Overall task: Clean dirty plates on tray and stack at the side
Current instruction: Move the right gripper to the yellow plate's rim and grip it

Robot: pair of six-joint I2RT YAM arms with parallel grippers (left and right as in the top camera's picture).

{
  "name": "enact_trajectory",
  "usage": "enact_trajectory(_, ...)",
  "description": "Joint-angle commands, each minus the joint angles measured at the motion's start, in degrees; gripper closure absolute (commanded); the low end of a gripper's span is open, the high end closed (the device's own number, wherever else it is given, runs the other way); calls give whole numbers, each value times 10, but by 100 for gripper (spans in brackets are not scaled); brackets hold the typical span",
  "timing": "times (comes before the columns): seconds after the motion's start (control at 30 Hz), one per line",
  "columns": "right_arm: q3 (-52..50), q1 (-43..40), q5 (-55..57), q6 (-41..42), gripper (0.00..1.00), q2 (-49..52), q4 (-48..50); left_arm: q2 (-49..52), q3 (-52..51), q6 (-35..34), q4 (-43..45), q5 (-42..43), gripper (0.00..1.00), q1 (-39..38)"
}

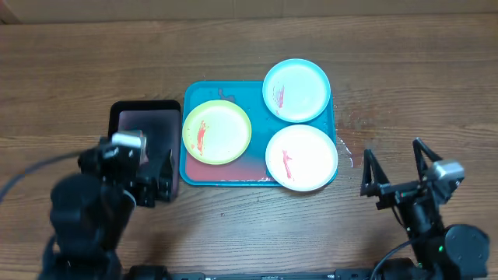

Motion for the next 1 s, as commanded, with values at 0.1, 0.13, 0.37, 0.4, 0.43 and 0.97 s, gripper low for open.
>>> enact_trajectory(0.1, 216, 1, 4, 3, 0, 193, -138, 219, 257, -8, -199, 28, 0, -1)
enact_trajectory(0.13, 275, 1, 5, 3, 0, 253, -197, 259, 304, -9, -243, 33, 0, -1)
enact_trajectory(0.37, 467, 1, -21, 6, 0, 460, -340, 421, 444, -9, -340, 84, 0, -1)
enact_trajectory(0.4, 471, 1, -43, 6, 0, 475, -337, 431, 444, -9, -337, 84, 0, -1)
enact_trajectory(0.43, 471, 1, -95, 6, 0, 500, -327, 454, 444, -20, -334, 90, 0, -1)
enact_trajectory(0.97, 473, 136, -122, 163, 22, 766, -200, 556, 445, -219, -337, -71, 0, 54)
